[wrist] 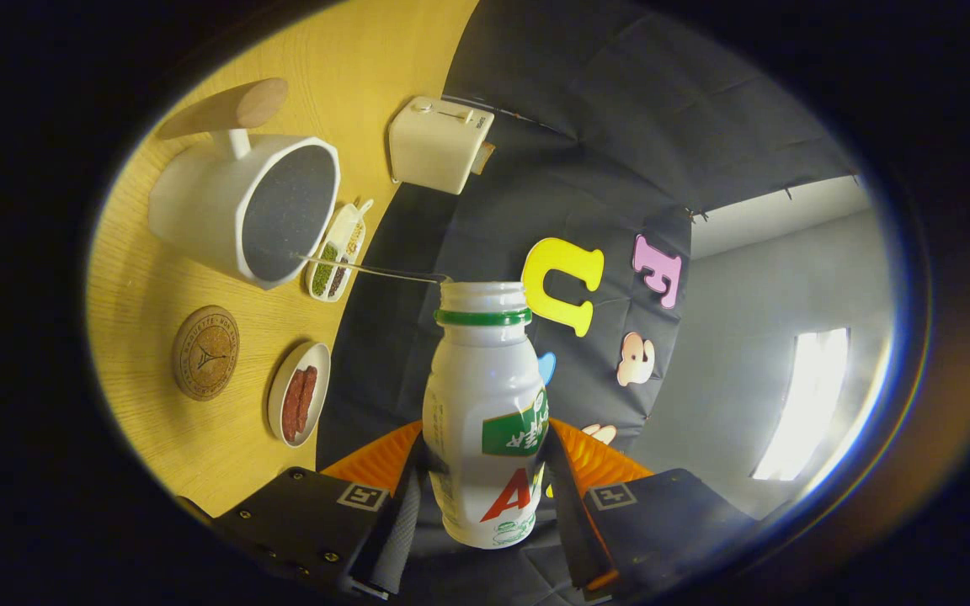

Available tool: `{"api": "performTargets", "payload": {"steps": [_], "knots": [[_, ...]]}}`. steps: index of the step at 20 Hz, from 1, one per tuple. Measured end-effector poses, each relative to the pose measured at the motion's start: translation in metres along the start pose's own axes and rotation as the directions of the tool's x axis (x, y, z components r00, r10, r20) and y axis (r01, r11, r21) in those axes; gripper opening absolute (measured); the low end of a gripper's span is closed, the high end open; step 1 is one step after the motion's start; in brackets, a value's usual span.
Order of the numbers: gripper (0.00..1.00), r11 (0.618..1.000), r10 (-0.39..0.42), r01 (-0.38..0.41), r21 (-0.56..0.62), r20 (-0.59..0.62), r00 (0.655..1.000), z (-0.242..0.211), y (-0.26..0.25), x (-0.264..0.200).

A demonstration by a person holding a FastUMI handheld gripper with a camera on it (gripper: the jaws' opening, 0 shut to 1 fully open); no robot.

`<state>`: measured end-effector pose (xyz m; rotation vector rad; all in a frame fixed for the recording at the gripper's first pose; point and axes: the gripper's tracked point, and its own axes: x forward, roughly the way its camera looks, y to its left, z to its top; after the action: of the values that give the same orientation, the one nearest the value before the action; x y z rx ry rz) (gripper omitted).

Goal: Take the bottle from table, then pour the juice into the cup, finally place the bottle on the coaster

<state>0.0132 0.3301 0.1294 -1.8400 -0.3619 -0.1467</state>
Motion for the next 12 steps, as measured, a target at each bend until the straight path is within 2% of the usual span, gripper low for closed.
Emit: {"api": "performTargets", "payload": {"steps": [12], "knots": [[0.71,0.995,-0.019,0.023,-0.101,0.034,0.999,0.0105,-0.0034,0.0030]]}}
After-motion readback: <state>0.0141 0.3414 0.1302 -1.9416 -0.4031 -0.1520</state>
